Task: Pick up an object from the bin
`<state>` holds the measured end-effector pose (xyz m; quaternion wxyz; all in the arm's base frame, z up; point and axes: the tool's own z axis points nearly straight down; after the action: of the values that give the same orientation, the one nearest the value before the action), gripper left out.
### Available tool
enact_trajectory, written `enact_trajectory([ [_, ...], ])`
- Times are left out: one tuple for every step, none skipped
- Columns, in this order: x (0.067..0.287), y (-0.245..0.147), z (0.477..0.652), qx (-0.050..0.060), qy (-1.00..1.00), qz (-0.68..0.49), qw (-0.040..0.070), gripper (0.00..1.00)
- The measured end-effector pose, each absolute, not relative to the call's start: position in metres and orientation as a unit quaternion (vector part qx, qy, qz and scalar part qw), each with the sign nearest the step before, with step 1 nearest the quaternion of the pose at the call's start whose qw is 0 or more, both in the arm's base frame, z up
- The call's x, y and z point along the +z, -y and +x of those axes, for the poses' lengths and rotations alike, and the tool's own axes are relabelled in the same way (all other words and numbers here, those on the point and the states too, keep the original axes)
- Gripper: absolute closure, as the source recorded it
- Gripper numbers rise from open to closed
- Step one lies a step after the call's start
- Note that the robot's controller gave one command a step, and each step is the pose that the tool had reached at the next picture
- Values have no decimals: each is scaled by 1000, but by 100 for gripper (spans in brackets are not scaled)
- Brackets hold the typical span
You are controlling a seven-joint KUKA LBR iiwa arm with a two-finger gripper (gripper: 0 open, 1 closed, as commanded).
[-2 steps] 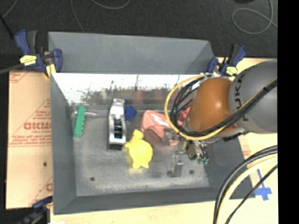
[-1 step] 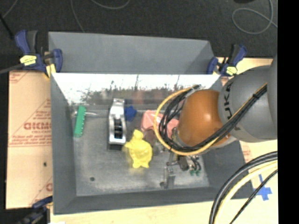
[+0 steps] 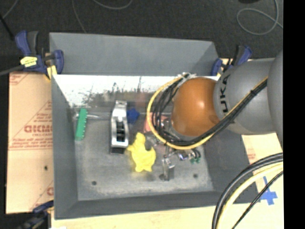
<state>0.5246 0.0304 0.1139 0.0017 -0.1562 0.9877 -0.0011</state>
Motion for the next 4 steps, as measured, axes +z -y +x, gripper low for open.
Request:
enact_trajectory([
  [80,-36,547,-1,-969,-248,4,0],
  [69,-42,540,-1,-971,-239,3,100],
  [71,-43,540,-1,-971,-238,3,100],
  [74,-43,539,-1,-971,-238,2,100],
])
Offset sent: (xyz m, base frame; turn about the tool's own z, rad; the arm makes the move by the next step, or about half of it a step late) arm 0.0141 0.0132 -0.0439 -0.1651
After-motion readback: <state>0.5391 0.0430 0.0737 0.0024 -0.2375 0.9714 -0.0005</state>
